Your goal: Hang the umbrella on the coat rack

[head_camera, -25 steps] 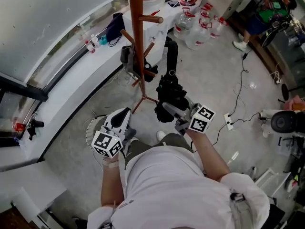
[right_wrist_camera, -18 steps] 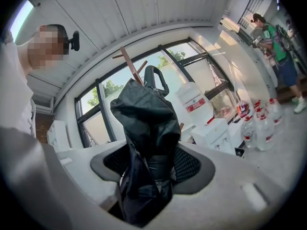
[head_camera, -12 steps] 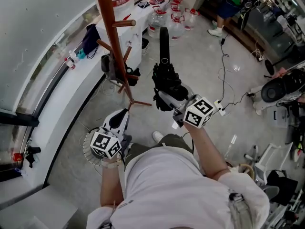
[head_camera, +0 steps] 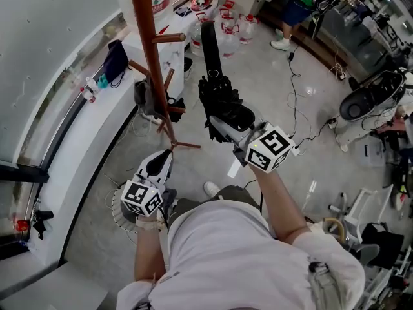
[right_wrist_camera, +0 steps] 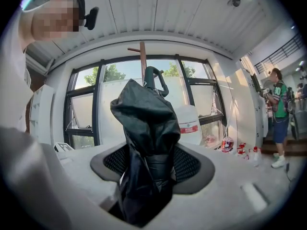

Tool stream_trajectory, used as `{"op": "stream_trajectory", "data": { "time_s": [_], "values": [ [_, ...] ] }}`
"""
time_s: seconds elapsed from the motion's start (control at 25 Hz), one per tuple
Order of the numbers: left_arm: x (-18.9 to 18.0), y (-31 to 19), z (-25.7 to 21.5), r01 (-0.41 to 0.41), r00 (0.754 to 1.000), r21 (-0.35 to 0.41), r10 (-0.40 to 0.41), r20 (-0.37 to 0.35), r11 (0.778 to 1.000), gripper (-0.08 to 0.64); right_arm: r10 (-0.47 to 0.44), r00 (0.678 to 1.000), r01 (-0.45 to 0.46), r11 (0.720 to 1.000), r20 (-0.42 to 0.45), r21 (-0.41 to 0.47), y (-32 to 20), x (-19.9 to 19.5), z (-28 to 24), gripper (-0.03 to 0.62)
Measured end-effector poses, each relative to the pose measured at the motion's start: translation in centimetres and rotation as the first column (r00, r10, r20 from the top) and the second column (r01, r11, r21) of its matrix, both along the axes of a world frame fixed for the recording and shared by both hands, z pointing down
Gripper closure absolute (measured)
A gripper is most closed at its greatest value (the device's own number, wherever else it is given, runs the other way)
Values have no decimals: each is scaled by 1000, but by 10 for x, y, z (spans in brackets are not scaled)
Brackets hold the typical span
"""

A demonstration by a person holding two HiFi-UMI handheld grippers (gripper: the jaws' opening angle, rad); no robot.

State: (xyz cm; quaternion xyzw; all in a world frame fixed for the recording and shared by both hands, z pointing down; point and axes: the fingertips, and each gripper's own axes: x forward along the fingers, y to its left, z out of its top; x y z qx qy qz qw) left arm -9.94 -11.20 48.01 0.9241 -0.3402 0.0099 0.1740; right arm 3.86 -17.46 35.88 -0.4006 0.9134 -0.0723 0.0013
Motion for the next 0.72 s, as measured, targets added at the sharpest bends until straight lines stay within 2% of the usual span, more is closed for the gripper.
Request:
{"op": "stream_trajectory", "data": {
  "time_s": [0.72],
  "values": [
    [-21,5,7,52,998,-9,-52,-24,999,557,-24,996,25,1000,-85,15,-7,-31,1,327]
  ]
}}
